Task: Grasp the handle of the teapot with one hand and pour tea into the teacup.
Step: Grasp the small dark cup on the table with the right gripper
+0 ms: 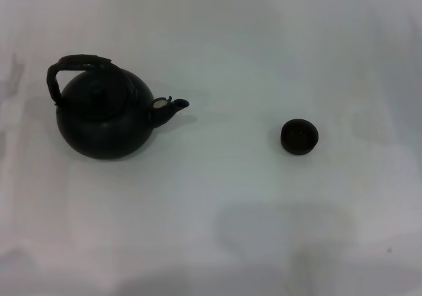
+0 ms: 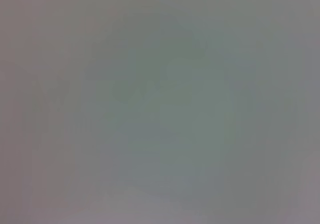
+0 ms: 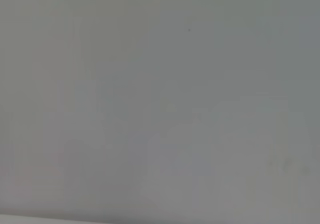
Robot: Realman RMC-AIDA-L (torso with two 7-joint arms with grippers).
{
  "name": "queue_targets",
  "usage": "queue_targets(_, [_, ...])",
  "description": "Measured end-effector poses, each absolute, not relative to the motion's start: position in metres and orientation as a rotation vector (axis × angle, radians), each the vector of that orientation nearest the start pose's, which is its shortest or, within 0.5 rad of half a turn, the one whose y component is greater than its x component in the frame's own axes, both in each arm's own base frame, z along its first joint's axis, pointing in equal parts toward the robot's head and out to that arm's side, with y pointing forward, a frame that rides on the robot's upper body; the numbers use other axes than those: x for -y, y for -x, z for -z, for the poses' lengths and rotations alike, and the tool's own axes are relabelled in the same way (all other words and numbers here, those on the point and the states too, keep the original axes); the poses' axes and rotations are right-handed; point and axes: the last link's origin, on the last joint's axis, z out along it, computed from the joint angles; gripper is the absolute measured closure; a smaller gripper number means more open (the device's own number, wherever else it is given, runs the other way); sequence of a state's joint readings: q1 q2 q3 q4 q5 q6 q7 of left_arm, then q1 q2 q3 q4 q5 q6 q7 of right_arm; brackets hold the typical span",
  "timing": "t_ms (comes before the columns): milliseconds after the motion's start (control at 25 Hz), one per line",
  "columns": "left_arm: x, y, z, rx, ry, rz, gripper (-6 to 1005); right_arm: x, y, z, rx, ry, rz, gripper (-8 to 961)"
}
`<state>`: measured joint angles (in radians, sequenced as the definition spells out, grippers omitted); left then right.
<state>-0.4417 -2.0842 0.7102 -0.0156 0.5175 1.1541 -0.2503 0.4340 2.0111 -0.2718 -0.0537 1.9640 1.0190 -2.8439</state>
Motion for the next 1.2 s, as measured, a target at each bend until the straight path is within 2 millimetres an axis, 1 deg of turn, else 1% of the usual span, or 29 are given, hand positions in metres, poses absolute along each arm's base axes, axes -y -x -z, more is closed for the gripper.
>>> queue_targets(200, [-0.318, 0.378, -0.019, 0.706, 1.372, 0.620, 119, -0.325, -0.401, -0.041, -0.675, 1.518, -0.461, 112])
queue_targets(320, [-0.324, 0.374, -0.021, 0.695, 1.375, 0.633, 119, -0.325, -0.402, -0.042, -0.696, 1.488, -0.475, 111])
queue_targets(480, [-0.331, 0.368, -0.022, 0.665, 1.394, 0.634, 119, -0.326, -0.400, -0.041, -0.693, 1.490, -0.481, 111])
queue_targets(760, [-0.340, 0.364, -0.032, 0.577, 1.397, 0.580, 119, -0.328, -0.391, -0.042, -0.666, 1.488, -0.545, 111])
queue_targets(880, [-0.343, 0.363, -0.032, 0.550, 1.412, 0.561, 120, -0.331, -0.387, -0.041, -0.656, 1.495, -0.560, 110])
queue_targets(1080, [-0.347, 0.360, -0.036, 0.536, 1.407, 0.562, 120, -0.330, -0.387, -0.039, -0.696, 1.476, -0.594, 110])
queue_targets(1200, [-0.349, 0.359, -0.038, 0.524, 1.399, 0.567, 120, -0.329, -0.386, -0.044, -0.700, 1.454, -0.642, 110])
